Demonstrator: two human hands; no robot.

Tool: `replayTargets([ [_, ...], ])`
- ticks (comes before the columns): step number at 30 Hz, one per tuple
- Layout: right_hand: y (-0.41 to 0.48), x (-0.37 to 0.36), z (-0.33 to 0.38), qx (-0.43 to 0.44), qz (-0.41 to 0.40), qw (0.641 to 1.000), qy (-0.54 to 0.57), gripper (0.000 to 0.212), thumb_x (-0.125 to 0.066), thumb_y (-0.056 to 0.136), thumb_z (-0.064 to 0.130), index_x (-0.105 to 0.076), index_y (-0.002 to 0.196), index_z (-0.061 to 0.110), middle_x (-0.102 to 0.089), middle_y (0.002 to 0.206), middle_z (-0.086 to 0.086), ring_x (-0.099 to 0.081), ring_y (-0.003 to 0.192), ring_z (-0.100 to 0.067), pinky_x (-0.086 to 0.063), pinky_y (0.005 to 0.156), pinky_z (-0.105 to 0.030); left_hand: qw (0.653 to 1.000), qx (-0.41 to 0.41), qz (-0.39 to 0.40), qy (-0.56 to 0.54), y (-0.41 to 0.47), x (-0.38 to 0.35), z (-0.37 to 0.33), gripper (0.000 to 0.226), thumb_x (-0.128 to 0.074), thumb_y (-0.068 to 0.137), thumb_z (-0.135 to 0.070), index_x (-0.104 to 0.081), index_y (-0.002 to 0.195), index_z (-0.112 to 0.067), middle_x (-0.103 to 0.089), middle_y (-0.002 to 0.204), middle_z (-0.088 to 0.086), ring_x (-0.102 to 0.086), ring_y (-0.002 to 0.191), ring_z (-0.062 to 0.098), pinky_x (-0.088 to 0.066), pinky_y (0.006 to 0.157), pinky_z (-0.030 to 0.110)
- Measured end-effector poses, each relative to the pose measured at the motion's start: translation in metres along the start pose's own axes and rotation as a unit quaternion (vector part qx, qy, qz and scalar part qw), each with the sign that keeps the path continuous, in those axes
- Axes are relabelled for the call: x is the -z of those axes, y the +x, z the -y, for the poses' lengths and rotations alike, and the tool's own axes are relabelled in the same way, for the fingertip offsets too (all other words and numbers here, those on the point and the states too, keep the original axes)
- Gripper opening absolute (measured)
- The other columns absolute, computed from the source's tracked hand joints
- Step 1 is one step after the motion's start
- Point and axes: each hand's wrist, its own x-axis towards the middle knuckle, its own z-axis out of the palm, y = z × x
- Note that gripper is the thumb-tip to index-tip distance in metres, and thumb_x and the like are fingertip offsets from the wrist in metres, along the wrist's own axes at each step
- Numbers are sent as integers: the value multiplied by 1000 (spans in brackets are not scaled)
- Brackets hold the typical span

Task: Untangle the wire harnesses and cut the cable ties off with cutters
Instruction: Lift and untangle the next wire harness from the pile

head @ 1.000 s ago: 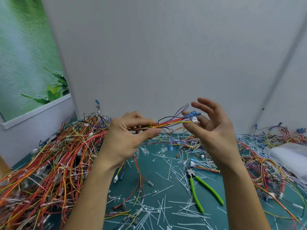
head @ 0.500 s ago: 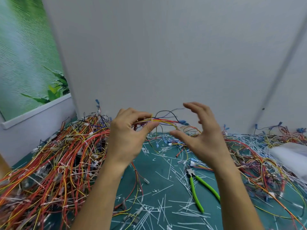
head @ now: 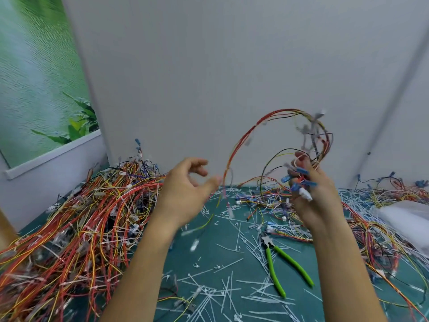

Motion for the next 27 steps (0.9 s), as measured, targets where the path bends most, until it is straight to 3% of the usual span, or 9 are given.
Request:
replayTargets([
  [2,1,1,1,-20,28,998,49,16,-49,105,19,-63,101,14,-63,84,4,-58,67,-3,-45,49,-9,993,71,91,35,2,-10,10,64,-82,79,-47,-53,131,-25,-73,95,-8,-69,71,9,-58,77,35],
  [4,1,0,-2,-26,73,994,72,12,-51,98,20,-61,103,13,-59,80,5,-56,65,-3,-45,50,-9,978,113,173,17,0,-23,19,71,-79,82,-49,-46,138,-22,-77,84,-6,-71,70,12,-54,68,30],
  [7,-1,-4,-7,-46,134,985,97,18,-50,93,22,-59,106,13,-54,79,5,-51,62,-4,-44,48,-8,961,129,244,-17,-3,-41,31,67,-73,90,-44,-40,144,-21,-79,83,0,-68,62,11,-46,53,22],
  [10,-5,-8,-11,-83,170,973,129,21,-48,93,20,-66,101,12,-55,78,5,-49,59,-5,-45,47,-8,948,150,263,-101,-5,-53,36,55,-63,97,-43,-45,142,-17,-78,87,7,-70,66,16,-49,55,24],
  [14,-7,-8,-15,-131,203,955,171,26,-42,98,16,-67,102,9,-54,76,4,-48,59,-6,-45,48,-9,898,200,251,-302,-3,-54,35,51,-45,103,-52,-38,140,-18,-75,111,15,-74,96,30,-57,73,34],
  [17,-7,-3,-15,-191,218,929,231,32,-39,102,9,-69,104,-1,-54,73,-1,-51,59,-12,-43,51,-12,822,226,235,-467,1,-48,35,61,-48,100,-55,-32,146,-19,-67,130,19,-65,120,35,-52,96,45],
  [21,-6,4,-10,-232,199,910,281,28,-62,86,-11,-62,113,-11,-53,72,-4,-52,55,-15,-40,55,-11,749,234,144,-603,9,-32,30,62,-60,92,-44,-51,139,-4,-60,139,20,-62,125,35,-51,100,45],
  [24,2,9,-3,-200,125,925,298,48,-58,77,-9,-56,124,-19,-54,72,-2,-48,53,-7,-43,50,-10,788,179,55,-587,15,-22,28,45,-57,97,-34,-57,131,-4,-59,142,18,-57,132,29,-44,108,41],
  [27,8,16,6,-163,66,925,336,26,-59,66,-17,-61,92,-13,-59,70,-9,-56,50,-13,-45,42,-14,819,113,-48,-561,24,-11,31,37,-55,101,-18,-58,135,-3,-62,135,10,-55,132,20,-45,105,32],
])
